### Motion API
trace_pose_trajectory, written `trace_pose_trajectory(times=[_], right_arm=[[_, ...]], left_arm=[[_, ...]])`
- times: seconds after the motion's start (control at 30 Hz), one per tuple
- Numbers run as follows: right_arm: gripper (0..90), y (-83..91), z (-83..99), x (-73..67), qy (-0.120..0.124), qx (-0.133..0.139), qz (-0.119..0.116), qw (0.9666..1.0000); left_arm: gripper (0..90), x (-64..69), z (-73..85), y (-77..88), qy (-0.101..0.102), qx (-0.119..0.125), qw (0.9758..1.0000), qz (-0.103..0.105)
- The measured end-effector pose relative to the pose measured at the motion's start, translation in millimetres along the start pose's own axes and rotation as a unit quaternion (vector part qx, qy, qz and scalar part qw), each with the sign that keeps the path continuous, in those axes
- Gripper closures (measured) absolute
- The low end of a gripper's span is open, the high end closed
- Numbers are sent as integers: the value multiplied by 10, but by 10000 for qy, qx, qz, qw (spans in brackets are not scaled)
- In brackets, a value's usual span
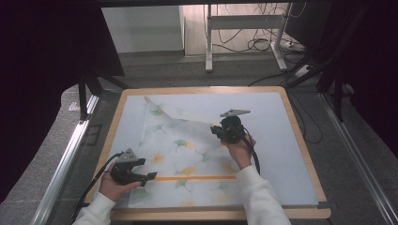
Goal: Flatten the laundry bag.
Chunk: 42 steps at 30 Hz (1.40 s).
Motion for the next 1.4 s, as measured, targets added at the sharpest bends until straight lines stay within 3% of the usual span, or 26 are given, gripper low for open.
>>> trace_pose_trajectory(times=[0.33, 0.87, 1.13, 1.4], right_arm=[[857, 9, 1, 122, -97, 72, 60, 9999], [856, -23, 8, 445, -357, 171, 253, 9989], [855, -43, -86, 523, -361, 217, 289, 9987], [847, -117, -235, 716, -533, 173, 492, 9972]], left_arm=[[223, 0, 0, 0, -6, 0, 10000, 8], [223, 0, 3, 10, -11, 6, 10000, -12], [223, -1, 2, 12, 9, 22, 10000, -15], [223, -11, 5, 11, -2, 19, 10000, -4]])
Point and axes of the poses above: each handheld gripper's, and its own axes: y roughly backward along the jaws, z roughly out of its underside, x roughly to its right, the point moved 1 cm from there along -y, roughly forward along the jaws, and after that the axes turned 15 degrees about -x, right-handed, at the moved point
